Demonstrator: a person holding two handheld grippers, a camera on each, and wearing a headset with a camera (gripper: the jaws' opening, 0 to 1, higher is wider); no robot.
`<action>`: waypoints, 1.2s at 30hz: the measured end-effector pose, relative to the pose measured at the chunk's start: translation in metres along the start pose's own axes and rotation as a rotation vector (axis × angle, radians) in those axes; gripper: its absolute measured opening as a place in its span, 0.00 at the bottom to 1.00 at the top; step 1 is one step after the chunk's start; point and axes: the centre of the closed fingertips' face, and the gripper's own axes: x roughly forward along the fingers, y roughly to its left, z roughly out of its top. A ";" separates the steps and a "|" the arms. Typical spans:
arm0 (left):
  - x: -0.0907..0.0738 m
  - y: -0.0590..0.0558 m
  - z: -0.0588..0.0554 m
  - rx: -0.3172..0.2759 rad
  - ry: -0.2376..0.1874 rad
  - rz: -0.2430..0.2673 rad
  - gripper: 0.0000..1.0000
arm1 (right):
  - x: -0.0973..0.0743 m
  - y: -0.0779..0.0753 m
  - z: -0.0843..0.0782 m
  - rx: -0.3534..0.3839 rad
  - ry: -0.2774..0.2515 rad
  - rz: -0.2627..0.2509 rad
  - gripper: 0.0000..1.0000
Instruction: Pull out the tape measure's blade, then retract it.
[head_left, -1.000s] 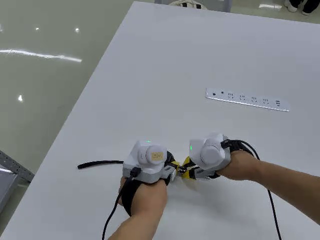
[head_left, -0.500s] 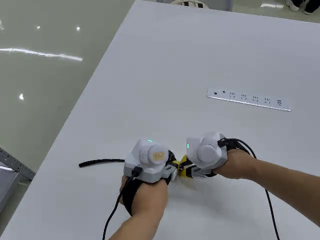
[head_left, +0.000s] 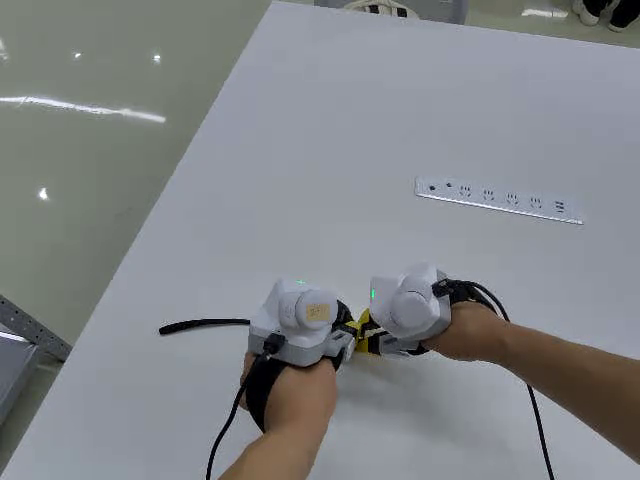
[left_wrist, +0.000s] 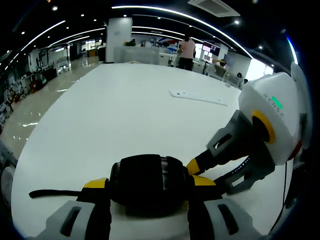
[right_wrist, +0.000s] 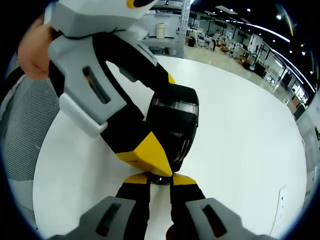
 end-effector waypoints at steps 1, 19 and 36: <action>0.000 0.000 0.000 0.000 0.000 0.000 0.58 | 0.000 0.000 0.000 -0.003 0.002 0.000 0.15; 0.000 0.001 0.002 0.010 -0.012 0.002 0.59 | 0.001 0.000 0.000 0.011 0.016 -0.010 0.16; 0.001 0.002 0.003 -0.010 -0.015 0.005 0.61 | 0.001 0.000 0.000 0.001 0.042 -0.010 0.16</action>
